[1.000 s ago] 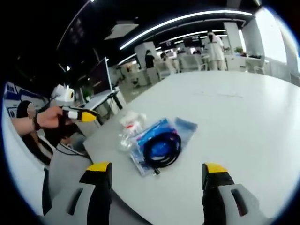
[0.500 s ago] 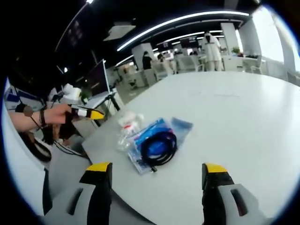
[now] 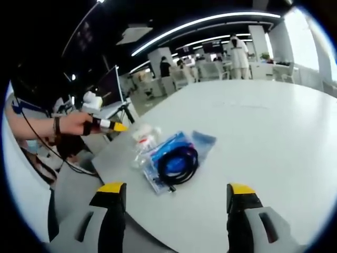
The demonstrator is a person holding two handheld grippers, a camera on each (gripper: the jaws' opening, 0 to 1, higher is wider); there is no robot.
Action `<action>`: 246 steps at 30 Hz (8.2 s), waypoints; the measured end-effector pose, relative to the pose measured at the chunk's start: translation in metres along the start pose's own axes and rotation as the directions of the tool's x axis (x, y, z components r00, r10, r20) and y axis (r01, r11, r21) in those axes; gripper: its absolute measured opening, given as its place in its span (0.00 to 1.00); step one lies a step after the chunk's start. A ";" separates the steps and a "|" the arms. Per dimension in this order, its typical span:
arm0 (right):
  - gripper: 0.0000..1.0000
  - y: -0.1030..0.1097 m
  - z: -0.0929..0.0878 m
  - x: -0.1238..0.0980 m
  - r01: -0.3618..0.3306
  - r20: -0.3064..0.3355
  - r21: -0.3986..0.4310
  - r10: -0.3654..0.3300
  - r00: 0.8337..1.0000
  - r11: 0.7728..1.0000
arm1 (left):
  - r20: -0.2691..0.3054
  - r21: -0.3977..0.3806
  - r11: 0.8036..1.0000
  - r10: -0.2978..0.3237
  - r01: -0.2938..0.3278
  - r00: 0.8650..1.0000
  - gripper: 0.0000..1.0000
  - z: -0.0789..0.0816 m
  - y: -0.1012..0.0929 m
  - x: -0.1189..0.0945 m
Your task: Arrange the tabletop items into an orderly group along one side of the table until the central work area is clear of visible clutter.
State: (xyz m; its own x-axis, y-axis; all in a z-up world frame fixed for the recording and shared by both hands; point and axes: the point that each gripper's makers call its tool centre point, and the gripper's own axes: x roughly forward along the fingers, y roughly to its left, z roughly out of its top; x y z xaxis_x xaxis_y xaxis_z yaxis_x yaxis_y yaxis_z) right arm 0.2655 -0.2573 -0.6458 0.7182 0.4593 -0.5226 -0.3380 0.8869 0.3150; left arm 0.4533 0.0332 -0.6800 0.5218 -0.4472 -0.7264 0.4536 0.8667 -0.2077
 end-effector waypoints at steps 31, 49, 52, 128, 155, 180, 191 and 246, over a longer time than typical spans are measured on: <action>0.79 -0.003 0.005 0.002 0.008 -0.019 0.002 -0.008 1.000 1.000 | -0.129 -0.009 1.000 -0.018 0.017 0.991 0.49 0.008 0.000 0.063; 0.78 -0.004 0.016 0.004 0.008 -0.030 -0.012 -0.008 1.000 1.000 | -0.150 -0.084 0.996 -0.014 0.001 0.989 0.36 -0.007 0.015 0.072; 0.78 -0.002 0.014 0.006 0.002 -0.038 -0.014 -0.003 0.999 1.000 | -0.143 -0.086 0.996 -0.011 -0.002 0.990 0.36 -0.011 0.017 0.065; 0.74 0.033 0.015 0.039 -0.139 -0.058 -0.034 0.137 0.989 0.990 | 0.103 0.078 0.987 -0.148 0.141 0.984 0.36 0.014 -0.078 -0.040; 0.71 0.043 0.019 0.049 -0.200 -0.090 -0.070 0.194 0.977 0.977 | 0.028 0.216 0.958 -0.198 0.188 0.980 0.36 -0.010 -0.113 -0.039; 0.60 0.079 0.052 0.063 -0.327 -0.038 -0.068 0.325 0.945 0.943 | -0.067 0.486 0.833 -0.265 0.264 0.962 0.36 -0.030 -0.167 -0.037; 0.47 0.113 0.054 0.072 -0.421 -0.026 -0.027 0.421 0.907 0.907 | -0.127 0.661 0.689 -0.288 0.298 0.949 0.36 -0.041 -0.201 -0.038; 0.01 0.140 0.042 0.072 -0.500 0.006 0.130 0.504 0.864 0.856 | -0.156 0.760 0.563 -0.324 0.323 0.933 0.39 -0.051 -0.228 -0.043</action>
State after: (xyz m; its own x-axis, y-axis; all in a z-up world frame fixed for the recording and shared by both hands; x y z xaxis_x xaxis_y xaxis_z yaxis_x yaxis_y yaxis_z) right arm 0.2952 -0.1020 -0.6064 0.4536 0.8434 -0.2879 -0.5695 0.5228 0.6343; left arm 0.2910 -0.1339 -0.6347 0.2269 -0.6637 -0.7127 0.9735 0.1755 0.1464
